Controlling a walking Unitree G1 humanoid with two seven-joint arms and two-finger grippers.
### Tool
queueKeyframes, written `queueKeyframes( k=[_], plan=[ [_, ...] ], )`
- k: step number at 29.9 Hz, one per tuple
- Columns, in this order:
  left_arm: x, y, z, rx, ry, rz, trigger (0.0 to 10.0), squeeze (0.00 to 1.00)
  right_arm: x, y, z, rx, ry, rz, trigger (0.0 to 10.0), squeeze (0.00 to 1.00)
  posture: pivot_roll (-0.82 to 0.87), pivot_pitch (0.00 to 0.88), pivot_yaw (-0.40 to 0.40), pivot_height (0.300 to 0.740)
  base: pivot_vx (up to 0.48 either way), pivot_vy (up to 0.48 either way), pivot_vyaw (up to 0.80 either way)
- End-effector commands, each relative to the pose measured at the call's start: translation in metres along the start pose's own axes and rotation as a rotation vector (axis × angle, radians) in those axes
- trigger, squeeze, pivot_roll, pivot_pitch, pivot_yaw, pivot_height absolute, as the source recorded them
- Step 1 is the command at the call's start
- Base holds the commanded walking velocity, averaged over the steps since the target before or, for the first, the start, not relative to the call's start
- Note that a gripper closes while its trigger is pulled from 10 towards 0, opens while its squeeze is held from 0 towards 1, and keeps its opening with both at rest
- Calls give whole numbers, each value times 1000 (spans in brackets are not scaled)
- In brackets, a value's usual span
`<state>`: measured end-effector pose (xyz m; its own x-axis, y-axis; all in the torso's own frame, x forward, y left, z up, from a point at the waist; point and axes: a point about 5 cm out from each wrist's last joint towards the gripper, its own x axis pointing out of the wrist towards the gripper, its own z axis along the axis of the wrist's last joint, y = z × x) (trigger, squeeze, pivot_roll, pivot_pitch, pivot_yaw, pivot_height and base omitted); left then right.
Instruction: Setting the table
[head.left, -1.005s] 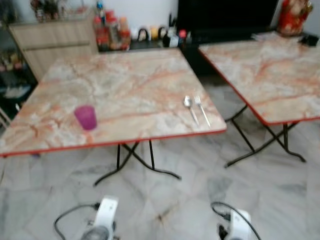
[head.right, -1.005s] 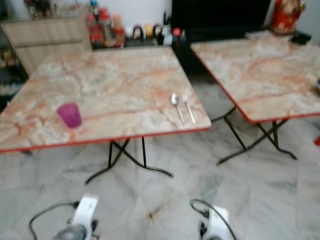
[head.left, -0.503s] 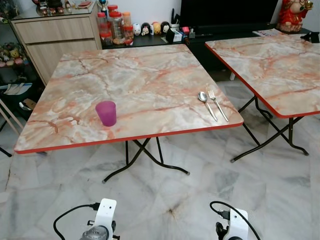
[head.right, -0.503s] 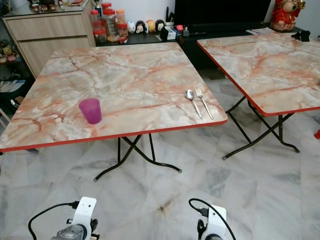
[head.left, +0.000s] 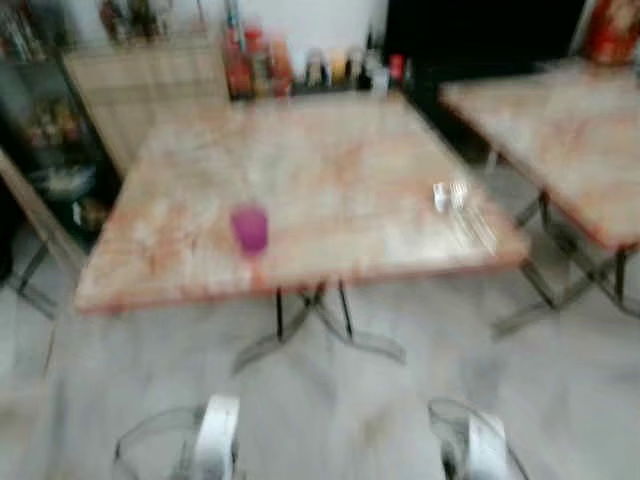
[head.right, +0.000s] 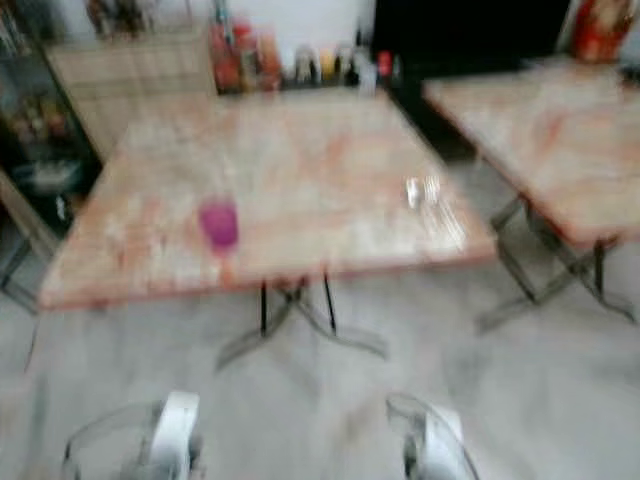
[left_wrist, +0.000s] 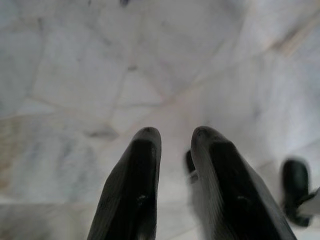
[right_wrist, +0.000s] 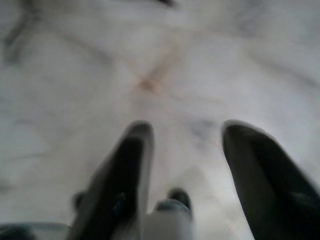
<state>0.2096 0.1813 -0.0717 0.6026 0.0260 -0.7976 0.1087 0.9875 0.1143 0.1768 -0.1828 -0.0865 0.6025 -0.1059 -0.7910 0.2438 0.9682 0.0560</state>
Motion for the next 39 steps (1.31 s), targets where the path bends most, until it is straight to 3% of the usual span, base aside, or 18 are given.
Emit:
queueKeyframes(
  k=[1,5,7,18,23,32,34,39],
  plan=[
    [1,-7,4,9,-4,-18,10000,0,0,-11,5,-11,-13,-29,10000,0,-28,0,7,725,334,0,0],
    [1,-7,4,7,-4,-19,10000,0,0,-11,5,-13,-13,-26,10000,0,-27,0,6,725,334,0,733],
    [1,-7,3,8,-4,-21,10000,0,0,-11,5,21,-15,-28,10000,0,-26,0,5,725,334,0,0],
    [1,-8,2,0,-2,-28,10000,0,0,-12,5,-5,-13,-30,10000,0,-27,0,5,725,329,0,0],
    [0,-9,-1,6,2,-34,10000,0,0,-12,4,-14,-12,-28,10000,0,-33,0,11,725,0,0,0],
    [-1,-6,-9,12,21,-26,10000,0,-3,-14,4,-156,-82,34,10000,0,-32,0,1,725,0,0,0],
    [-2,-5,-11,6,27,-22,10000,0,-6,-18,5,-236,-134,36,10000,0,-38,0,1,725,0,0,0],
    [-2,-5,-13,9,31,-23,10000,0,-10,-27,3,-249,-187,21,10000,0,-51,0,3,725,0,0,0]
  ],
)
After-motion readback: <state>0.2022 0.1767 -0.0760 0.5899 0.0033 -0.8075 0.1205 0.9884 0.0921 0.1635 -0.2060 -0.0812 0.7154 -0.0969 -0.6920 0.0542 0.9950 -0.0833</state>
